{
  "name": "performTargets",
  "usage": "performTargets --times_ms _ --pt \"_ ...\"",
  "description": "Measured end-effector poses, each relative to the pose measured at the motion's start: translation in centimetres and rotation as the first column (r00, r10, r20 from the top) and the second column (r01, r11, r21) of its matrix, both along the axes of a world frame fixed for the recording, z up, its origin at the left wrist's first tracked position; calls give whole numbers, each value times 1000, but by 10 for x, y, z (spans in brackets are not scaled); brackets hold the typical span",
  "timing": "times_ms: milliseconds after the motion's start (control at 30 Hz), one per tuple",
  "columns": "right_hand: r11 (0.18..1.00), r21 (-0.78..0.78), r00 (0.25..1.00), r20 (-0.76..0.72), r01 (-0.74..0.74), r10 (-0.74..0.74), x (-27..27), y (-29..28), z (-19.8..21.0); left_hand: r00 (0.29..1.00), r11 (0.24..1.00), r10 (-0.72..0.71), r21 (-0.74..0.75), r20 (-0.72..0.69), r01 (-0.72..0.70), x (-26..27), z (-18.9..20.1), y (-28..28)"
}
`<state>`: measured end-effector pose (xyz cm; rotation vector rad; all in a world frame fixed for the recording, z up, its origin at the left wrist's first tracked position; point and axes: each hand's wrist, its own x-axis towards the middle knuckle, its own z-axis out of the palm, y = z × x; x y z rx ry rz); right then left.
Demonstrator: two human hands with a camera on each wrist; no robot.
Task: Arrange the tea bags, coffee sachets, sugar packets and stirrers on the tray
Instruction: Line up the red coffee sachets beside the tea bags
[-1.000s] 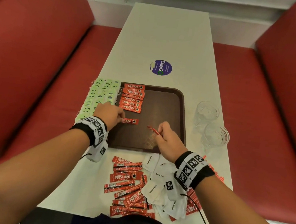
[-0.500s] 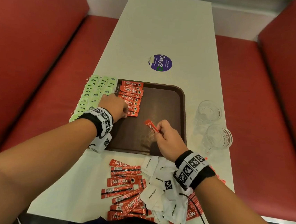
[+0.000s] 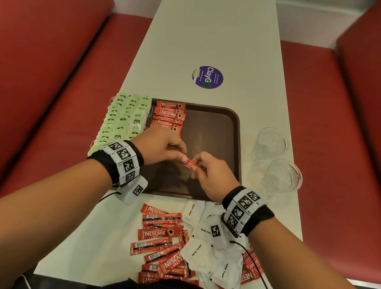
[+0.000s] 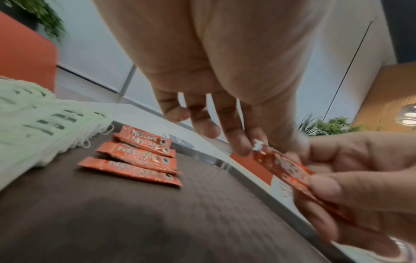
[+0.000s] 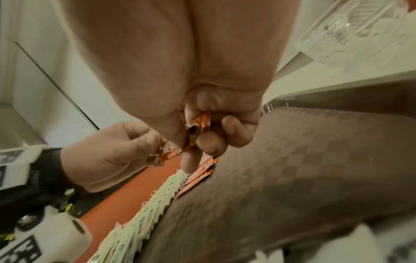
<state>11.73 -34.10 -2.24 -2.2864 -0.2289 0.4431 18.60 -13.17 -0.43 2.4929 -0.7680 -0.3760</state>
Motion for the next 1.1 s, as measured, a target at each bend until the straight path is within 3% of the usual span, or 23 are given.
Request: performTargets --times_ms 67,167,267,367,433,533,633,733,900,1100 --pt "1000 -3 1000 8 -18 18 2 3 1 999 1000 -18 10 -28 18 -5 -2 4" --pt "999 -48 1000 8 -4 4 1 8 2 996 996 73 63 -41 -71 -5 -8 15" --pt "980 -195 992 110 -43 65 -6 12 1 982 943 187 279 1 -180 -3 -14 29" --pt "937 -274 963 97 -216 250 -13 19 3 973 856 227 469 38 -218 -3 -25 35" --pt "855 -327 902 14 -403 430 -20 26 4 971 809 226 541 78 -232 -3 -31 34" --pt "738 -373 808 -59 -562 586 -30 39 1 966 811 229 525 118 -257 -3 -37 33" --pt "665 -431 766 -106 -610 635 -37 50 -6 971 862 227 447 79 -238 -3 -40 27" --pt "609 -486 734 -104 -626 672 -38 57 -9 975 854 216 474 49 -213 -1 -41 20" --pt "574 -517 718 -121 -635 686 -38 62 -11 960 804 261 527 100 -274 18 -38 19" --pt "599 -487 730 -127 -635 672 -38 60 -10 947 793 288 519 141 -319 35 -36 20"
